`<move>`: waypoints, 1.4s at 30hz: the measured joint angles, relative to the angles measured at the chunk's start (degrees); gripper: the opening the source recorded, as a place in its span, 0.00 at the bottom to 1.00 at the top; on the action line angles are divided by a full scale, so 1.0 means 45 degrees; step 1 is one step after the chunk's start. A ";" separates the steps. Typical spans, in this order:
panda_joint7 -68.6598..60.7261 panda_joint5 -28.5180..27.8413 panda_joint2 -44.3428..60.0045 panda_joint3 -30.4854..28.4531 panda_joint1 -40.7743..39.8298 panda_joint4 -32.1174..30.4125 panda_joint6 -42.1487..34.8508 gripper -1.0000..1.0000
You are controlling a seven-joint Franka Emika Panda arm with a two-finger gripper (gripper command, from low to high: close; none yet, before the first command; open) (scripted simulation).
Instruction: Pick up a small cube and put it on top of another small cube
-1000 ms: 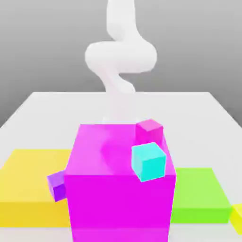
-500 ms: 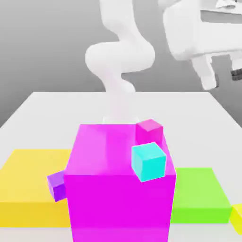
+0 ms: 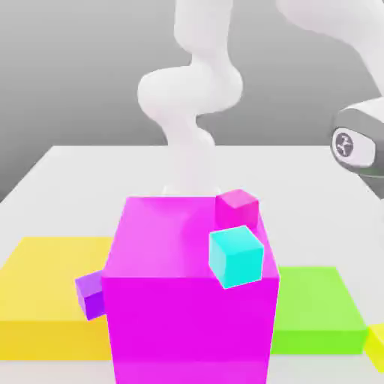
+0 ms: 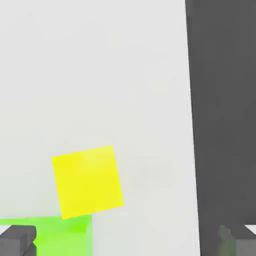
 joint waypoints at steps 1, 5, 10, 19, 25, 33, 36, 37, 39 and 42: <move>-0.0068 -0.0190 0.0440 -0.0015 0.0101 0.0064 0.0261 0.50; -0.0119 -0.0377 0.2184 -0.0119 0.0274 0.0400 0.1555 0.00; -0.0120 -0.0377 0.2183 -0.0117 0.0272 0.0401 0.1521 0.00; 0.0194 0.0712 -0.0609 -0.0078 -0.0169 -0.0310 -0.0673 0.00; 0.1879 0.2024 -0.3164 -0.0618 -0.0857 -0.1109 -0.2619 0.00; 0.5583 0.1715 -0.6782 -0.1009 -0.2252 -0.2236 -0.5059 0.00; 0.7217 0.1257 -0.8172 -0.1008 -0.2897 -0.2669 -0.5936 0.00; 0.7782 0.1083 -0.8637 -0.0980 -0.3144 -0.2814 -0.6226 0.00; 0.8926 0.0717 -0.9566 -0.0882 -0.3674 -0.3104 -0.6808 0.00; 1.0665 0.0149 -1.0954 -0.0638 -0.4555 -0.3537 -0.7686 0.00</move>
